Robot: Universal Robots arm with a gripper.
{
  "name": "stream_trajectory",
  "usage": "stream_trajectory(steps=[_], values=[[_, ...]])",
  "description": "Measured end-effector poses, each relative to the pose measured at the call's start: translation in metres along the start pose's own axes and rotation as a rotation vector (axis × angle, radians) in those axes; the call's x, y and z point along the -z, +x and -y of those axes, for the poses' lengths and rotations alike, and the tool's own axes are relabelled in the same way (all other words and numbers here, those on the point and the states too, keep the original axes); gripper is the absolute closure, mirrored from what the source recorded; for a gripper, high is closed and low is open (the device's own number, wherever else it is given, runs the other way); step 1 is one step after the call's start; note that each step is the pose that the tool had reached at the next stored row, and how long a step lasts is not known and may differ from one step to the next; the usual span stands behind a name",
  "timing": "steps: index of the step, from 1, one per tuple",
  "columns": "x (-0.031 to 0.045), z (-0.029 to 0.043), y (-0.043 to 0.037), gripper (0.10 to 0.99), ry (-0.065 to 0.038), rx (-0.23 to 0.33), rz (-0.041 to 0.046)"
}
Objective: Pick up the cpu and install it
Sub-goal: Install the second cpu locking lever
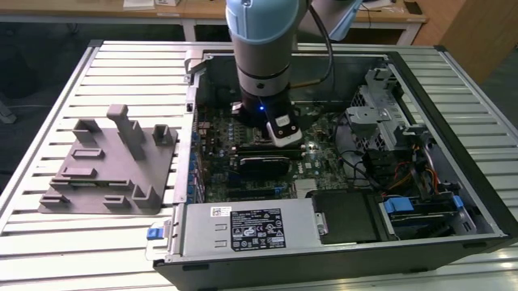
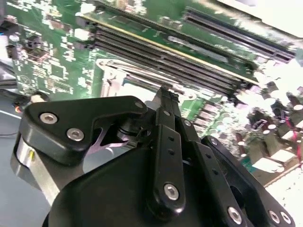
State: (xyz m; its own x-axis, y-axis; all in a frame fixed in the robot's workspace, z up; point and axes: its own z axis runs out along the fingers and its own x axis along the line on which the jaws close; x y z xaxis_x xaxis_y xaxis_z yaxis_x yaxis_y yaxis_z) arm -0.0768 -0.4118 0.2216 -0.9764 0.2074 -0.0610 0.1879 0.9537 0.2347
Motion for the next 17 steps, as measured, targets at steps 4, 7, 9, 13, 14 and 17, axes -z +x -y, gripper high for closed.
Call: stream_trajectory(steps=[4, 7, 9, 13, 14, 17], values=[[-0.0043, -0.0116, -0.0070, 0.980, 0.002, 0.000, 0.0004], [-0.0087, -0.0243, -0.0103, 0.980, 0.004, 0.000, 0.0006], [-0.0110, -0.0311, -0.0112, 0.980, 0.006, 0.001, 0.0008], [-0.0130, -0.0374, -0.0116, 0.980, 0.011, 0.001, 0.0018], [-0.0129, -0.0374, -0.0116, 0.980, 0.011, 0.001, 0.0018], [-0.0129, -0.0375, -0.0115, 0.980, 0.011, 0.001, 0.0019]])
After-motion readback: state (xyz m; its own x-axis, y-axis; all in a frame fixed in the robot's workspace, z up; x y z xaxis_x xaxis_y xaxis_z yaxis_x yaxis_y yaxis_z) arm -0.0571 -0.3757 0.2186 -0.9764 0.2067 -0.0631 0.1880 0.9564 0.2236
